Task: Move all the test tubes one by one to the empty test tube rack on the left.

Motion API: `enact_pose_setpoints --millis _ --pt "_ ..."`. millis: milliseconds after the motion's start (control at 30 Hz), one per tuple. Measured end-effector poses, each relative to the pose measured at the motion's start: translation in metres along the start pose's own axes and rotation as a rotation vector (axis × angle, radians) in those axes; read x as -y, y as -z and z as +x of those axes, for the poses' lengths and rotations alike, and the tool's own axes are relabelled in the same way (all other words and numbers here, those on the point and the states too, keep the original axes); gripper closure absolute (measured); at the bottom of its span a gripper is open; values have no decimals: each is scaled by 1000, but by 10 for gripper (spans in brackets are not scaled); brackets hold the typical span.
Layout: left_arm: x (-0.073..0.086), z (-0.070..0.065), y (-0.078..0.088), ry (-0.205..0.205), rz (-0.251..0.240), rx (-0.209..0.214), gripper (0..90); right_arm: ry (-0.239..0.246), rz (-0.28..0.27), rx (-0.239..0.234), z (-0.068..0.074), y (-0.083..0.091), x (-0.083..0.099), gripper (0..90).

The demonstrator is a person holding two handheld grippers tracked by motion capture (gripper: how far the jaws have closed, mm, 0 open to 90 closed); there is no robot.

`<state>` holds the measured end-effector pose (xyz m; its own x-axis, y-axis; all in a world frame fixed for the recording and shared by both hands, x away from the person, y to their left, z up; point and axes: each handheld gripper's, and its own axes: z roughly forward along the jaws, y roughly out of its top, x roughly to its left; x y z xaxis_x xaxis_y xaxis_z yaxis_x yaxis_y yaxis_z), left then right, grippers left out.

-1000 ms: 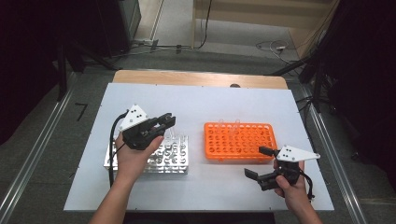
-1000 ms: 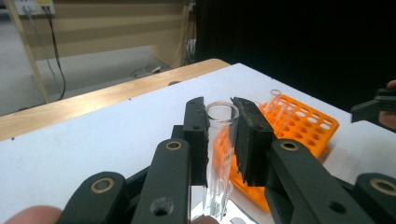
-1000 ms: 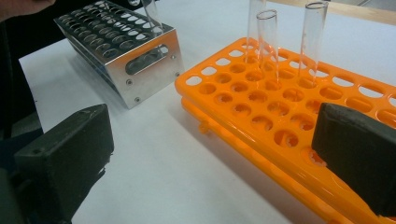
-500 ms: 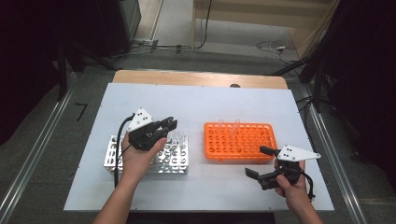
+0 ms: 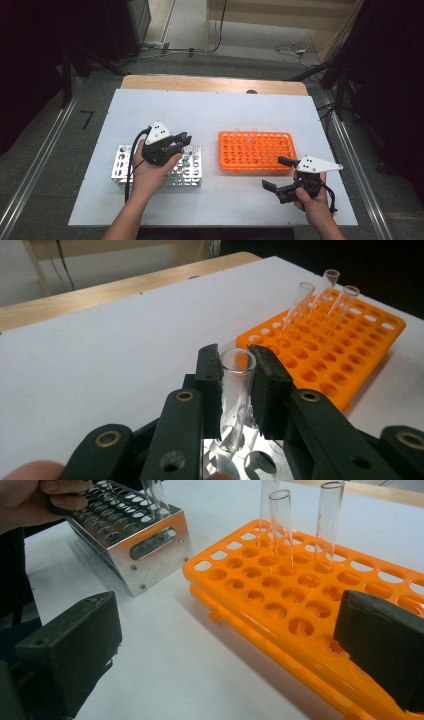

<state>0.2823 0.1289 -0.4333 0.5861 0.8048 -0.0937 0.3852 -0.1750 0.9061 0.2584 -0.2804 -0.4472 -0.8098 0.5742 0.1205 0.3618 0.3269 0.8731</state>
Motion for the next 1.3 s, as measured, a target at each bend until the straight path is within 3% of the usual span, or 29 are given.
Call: enact_pose_setpoints --millis 233,467,700,833,1133,1300 --pt "1 -1 -1 -5 43 -1 757 -1 4 0 0 -1 1 0" --pt "2 2 0 47 69 24 740 -1 7 2 0 -2 0 0" --pt "3 6 5 92 48 53 654 -5 6 5 -1 -1 1 0" --pt "4 4 9 89 40 54 538 -5 8 6 -1 -1 1 0" --pt "4 -7 20 85 11 86 160 -4 8 7 0 -2 -1 0" --pt "5 -13 27 84 -8 109 87 -6 8 18 1 -1 -3 0"
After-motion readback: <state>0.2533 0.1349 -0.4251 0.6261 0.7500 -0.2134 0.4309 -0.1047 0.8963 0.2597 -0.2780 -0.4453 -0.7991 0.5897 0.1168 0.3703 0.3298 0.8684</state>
